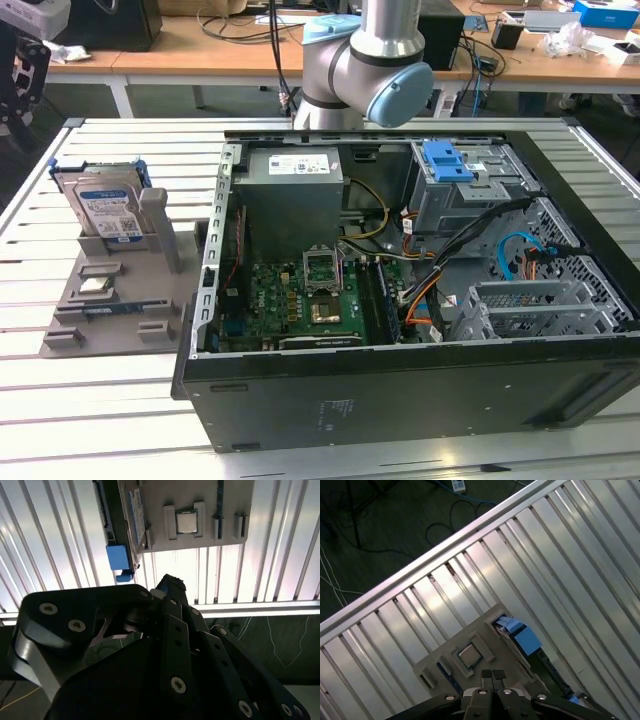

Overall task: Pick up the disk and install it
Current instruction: 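Pick up the disk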

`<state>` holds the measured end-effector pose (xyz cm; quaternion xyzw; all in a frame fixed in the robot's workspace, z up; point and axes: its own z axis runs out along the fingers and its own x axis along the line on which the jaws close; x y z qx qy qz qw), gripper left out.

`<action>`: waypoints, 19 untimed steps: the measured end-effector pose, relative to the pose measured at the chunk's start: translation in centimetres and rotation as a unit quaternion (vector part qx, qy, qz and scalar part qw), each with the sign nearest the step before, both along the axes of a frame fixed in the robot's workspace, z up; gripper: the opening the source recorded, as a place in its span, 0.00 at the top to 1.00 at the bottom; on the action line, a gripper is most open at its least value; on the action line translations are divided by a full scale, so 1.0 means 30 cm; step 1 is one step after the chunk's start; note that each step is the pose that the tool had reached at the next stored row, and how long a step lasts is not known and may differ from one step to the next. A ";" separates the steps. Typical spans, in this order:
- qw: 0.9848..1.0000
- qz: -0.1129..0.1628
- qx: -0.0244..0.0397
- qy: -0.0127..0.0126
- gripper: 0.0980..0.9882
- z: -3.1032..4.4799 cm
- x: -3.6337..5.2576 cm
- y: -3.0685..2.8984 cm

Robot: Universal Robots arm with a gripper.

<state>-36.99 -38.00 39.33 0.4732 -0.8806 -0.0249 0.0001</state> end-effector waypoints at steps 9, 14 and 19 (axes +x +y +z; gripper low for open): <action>0.998 0.068 0.000 0.000 0.99 0.000 0.000 0.000; 0.995 0.096 0.000 0.000 0.99 0.000 0.000 0.000; 0.992 0.124 0.000 0.000 0.99 0.000 0.000 0.000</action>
